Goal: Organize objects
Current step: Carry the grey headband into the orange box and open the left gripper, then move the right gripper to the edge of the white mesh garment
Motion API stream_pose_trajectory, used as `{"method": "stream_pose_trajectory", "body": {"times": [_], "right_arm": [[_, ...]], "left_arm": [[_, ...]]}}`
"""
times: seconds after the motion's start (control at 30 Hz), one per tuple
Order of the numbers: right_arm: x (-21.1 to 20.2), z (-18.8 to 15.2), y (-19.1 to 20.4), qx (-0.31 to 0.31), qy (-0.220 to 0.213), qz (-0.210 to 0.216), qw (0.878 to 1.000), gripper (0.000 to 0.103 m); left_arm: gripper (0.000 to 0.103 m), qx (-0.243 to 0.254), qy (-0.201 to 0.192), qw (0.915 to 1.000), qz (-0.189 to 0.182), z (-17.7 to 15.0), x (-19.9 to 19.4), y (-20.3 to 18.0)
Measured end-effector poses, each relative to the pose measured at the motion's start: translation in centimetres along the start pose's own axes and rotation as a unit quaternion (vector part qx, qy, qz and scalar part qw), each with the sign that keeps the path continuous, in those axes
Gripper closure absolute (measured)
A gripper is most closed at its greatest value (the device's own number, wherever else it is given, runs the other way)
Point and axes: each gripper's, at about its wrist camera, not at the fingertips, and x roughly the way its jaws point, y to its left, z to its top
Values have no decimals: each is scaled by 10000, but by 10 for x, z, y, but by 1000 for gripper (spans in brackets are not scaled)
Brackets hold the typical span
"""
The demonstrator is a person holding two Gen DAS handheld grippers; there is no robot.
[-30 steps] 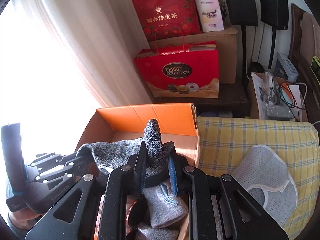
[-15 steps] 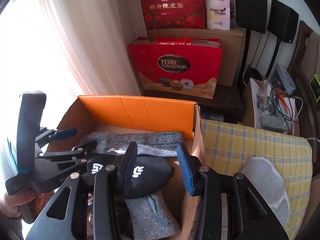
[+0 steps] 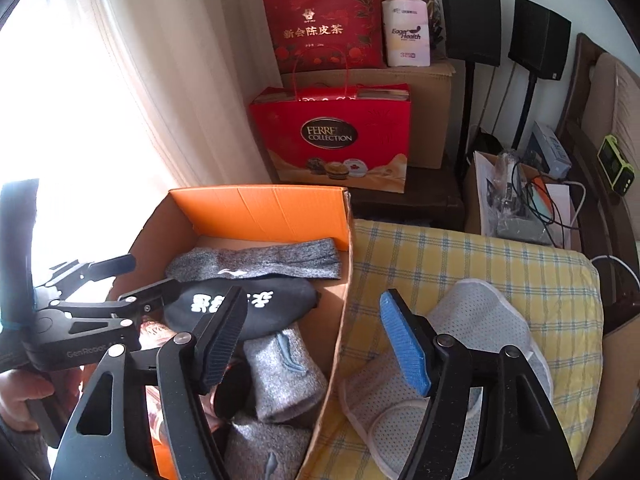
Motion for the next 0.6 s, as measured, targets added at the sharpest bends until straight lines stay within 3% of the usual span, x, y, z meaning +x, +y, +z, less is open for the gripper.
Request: {"method": "stream_pose_trajectory", "body": {"times": [0.1,0.17,0.2,0.6], "right_arm": [[-12,-9,-8,-24,13,-116,9999,26],[-19,-14,-16,33,14,-155,9999,23],[-23,-17,-20,60,9,-166,9998,23],[-65,-58,-82,551,49,-464,9974,12]], "left_arm": [[22,-13,-153,9997,-186,-7,-15,-7],[7,-17,-253,9991,-349,-9,-22,-17],[5,11,-282,9986,-447,-11,-26,-20],[1,478,-272,9953,-795,-33,-45,-72]]}}
